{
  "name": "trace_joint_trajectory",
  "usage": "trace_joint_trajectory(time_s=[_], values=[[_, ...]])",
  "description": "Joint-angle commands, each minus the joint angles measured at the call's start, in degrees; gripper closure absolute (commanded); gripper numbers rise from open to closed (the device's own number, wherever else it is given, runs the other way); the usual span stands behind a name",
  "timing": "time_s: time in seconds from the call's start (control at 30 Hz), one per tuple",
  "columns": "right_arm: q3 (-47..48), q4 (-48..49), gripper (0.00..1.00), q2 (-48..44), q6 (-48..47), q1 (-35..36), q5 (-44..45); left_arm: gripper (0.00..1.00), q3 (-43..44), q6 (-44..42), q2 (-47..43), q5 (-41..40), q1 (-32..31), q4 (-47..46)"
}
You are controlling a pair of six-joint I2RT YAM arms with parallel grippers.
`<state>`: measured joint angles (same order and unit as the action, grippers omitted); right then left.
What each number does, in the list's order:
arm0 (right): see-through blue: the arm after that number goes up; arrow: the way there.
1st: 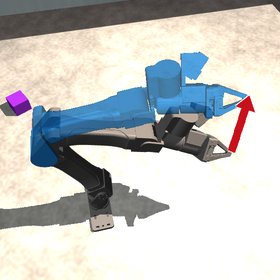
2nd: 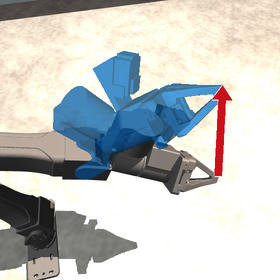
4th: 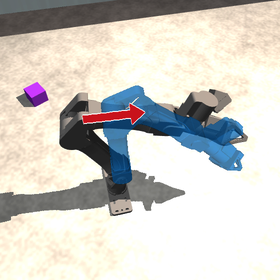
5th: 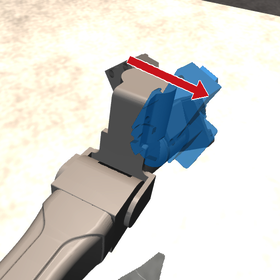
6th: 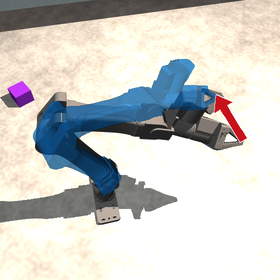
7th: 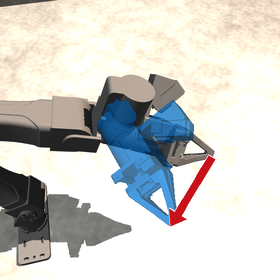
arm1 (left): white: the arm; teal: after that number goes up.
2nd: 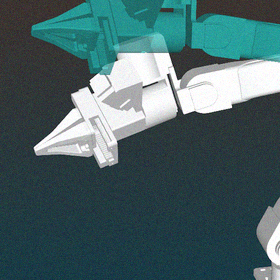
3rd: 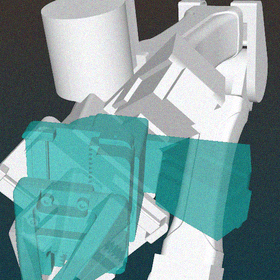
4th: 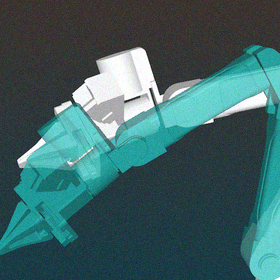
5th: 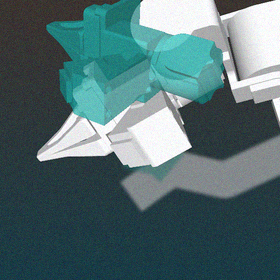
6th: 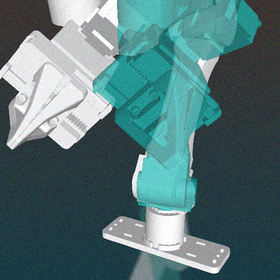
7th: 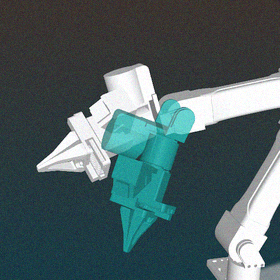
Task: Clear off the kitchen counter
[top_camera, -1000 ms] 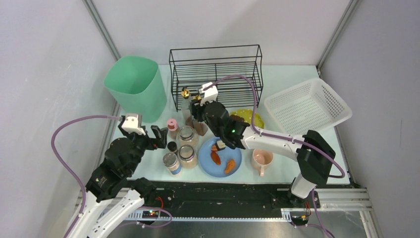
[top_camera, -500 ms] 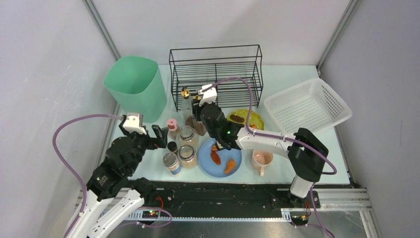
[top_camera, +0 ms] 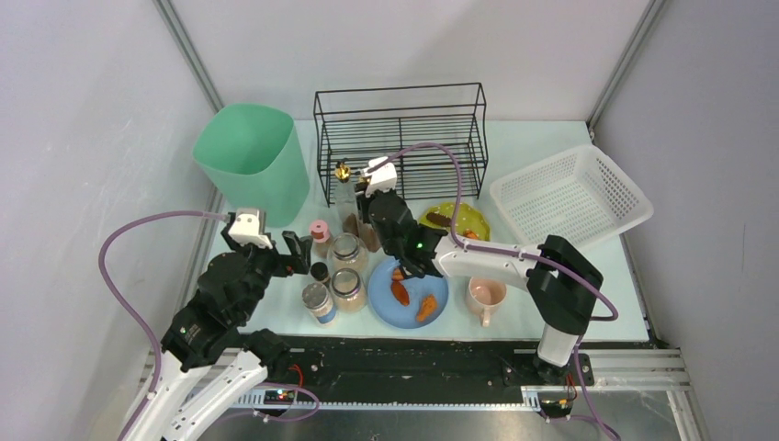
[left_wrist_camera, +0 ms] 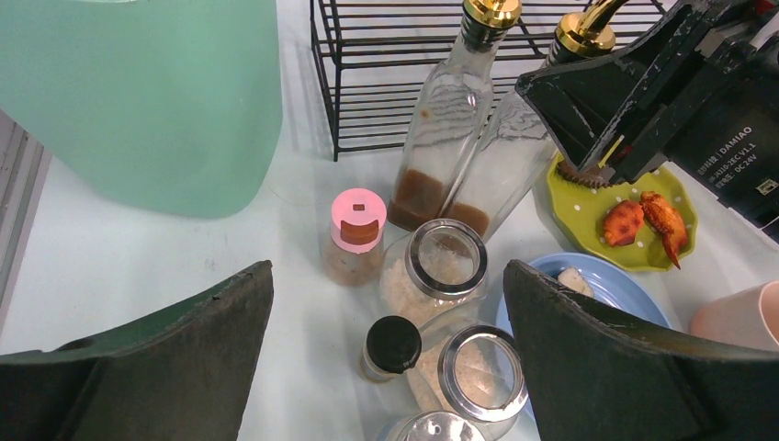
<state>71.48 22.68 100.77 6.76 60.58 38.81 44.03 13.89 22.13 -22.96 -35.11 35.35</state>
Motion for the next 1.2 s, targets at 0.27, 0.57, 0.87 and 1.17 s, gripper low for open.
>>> trace_joint_trajectory(time_s=[0.27, 0.57, 0.87, 1.17], values=[[2.48, 10.26, 1.00, -5.30, -12.23, 1.23, 0.14, 0.02, 0.04, -1.23, 0.73, -0.97, 0.26, -0.52], [3.12, 1.42, 1.00, -16.07, -12.91, -0.06, -6.39, 0.02, 0.07, -1.23, 0.46, -1.07, 0.27, -0.54], [4.38, -7.35, 1.00, -24.79, -12.35, -5.12, -13.25, 0.02, 0.10, -1.23, 0.30, -1.04, 0.34, -0.49], [7.87, -7.40, 1.00, -25.99, -10.05, -17.02, -26.94, 0.02, 0.19, -1.15, 0.11, -0.91, 0.31, -0.53]])
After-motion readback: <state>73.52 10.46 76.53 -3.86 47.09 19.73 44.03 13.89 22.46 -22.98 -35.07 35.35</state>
